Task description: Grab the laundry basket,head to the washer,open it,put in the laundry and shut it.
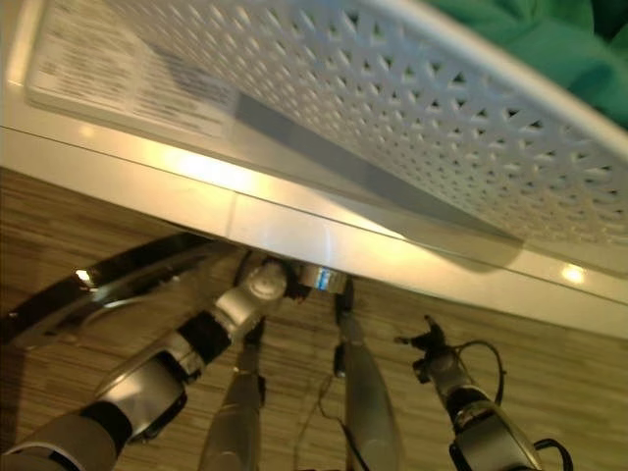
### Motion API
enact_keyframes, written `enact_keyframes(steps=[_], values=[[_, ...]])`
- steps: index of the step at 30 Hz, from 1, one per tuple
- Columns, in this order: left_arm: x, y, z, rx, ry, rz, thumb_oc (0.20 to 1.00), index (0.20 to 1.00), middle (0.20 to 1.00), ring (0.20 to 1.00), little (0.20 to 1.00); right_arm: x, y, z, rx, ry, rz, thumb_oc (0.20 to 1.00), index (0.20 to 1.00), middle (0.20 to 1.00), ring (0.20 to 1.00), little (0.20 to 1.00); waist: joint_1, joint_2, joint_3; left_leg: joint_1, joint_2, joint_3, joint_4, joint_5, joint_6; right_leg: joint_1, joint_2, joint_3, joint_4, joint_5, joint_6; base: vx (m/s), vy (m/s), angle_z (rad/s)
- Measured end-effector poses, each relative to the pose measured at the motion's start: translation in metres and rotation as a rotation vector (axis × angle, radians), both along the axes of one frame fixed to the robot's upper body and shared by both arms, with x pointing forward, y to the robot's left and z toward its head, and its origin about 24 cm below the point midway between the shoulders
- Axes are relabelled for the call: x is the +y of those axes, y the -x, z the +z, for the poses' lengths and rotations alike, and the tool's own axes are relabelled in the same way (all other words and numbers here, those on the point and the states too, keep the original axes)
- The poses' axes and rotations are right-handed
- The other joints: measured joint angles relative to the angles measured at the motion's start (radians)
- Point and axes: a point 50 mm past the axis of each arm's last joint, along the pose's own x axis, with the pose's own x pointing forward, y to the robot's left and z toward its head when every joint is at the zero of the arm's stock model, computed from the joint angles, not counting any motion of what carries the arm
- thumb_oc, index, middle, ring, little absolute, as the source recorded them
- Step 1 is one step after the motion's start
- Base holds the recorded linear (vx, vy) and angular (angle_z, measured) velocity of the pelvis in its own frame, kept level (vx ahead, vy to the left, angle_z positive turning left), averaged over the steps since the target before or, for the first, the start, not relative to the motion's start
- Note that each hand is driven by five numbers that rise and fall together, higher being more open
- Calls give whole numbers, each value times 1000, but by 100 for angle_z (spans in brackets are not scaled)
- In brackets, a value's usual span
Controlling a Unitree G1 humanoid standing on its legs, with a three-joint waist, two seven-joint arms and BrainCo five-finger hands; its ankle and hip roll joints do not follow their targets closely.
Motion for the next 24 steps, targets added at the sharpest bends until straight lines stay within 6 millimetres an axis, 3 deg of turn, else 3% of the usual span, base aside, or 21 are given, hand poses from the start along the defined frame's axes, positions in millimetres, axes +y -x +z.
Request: enact_keyframes(steps=[2,4,7,9,10,11,14,18,20,23,24], values=[[3,10,-18,44,-37,-43,1000,1000,1000,1000,1000,1,8,-6,32,1,19,1000,1000,1000,1000,1000,-1,9,-8,50,2,6,-10,3,-1,58,-2,-6,-19,1,1,104,86,5],[4,33,-49,136,-71,-99,1000,1000,1000,1000,1000,-2,30,-22,110,17,38,1000,1000,1000,1000,1000,13,13,-54,111,1,16,-30,0,3,132,-7,-11,-54,3,10,139,110,7],[10,54,-73,219,-79,-115,1000,1000,1000,1000,1000,-4,58,-38,206,22,55,1000,1000,1000,1000,1000,17,12,-83,194,0,21,-40,-8,13,225,-7,-13,-83,-1,19,81,69,4],[28,63,-89,260,-120,-90,1000,1000,1000,1000,1000,-6,77,-49,287,28,59,1000,1000,1000,1000,1000,19,10,-118,234,-3,19,-41,-13,21,275,-11,-16,-101,-4,28,88,141,2],[47,71,-100,294,-140,-42,1000,1000,1000,1000,1000,-7,91,-55,331,11,54,1000,1000,1000,1000,1000,18,12,-123,301,-3,21,-39,-22,30,346,-11,-15,-107,-6,30,53,103,-1],[50,75,-105,312,-139,-30,1000,1000,1000,1000,1000,-8,100,-59,349,2,39,1000,1000,1000,1000,1000,16,12,-143,315,-4,22,-39,-29,34,359,-11,-15,-111,-13,32,62,88,-3],[89,88,-120,380,-146,90,1000,1000,1000,1000,1000,-11,131,-69,422,-43,-28,1000,1000,1000,1000,1000,25,18,-207,364,-6,24,-45,-39,48,421,-15,-14,-138,-22,37,108,90,0],[146,132,-149,534,-89,344,1000,1000,1000,1000,1000,-22,166,-76,438,-148,-241,1000,1000,1000,1000,1000,19,38,-287,457,1,58,-81,-56,58,494,-9,2,-171,-27,43,121,87,-21],[164,156,-160,597,-71,438,1000,1000,1000,1000,1000,-28,184,-77,440,-189,-346,1000,1000,1000,1000,1000,23,44,-324,476,-1,78,-82,-65,63,502,-9,20,-171,-31,46,72,96,-21],[172,167,-166,644,-35,516,1000,1000,1000,1000,1000,-31,191,-78,419,-228,-426,1000,1000,1000,1000,1000,19,49,-339,481,-4,91,-82,-67,65,501,-11,29,-171,-29,47,36,71,-19],[177,184,-177,706,-14,587,1000,1000,1000,1000,1000,-36,195,-76,387,-254,-503,1000,1000,1000,1000,1000,16,45,-347,497,-5,120,-82,-72,65,500,-5,62,-171,-26,49,41,85,-49]])
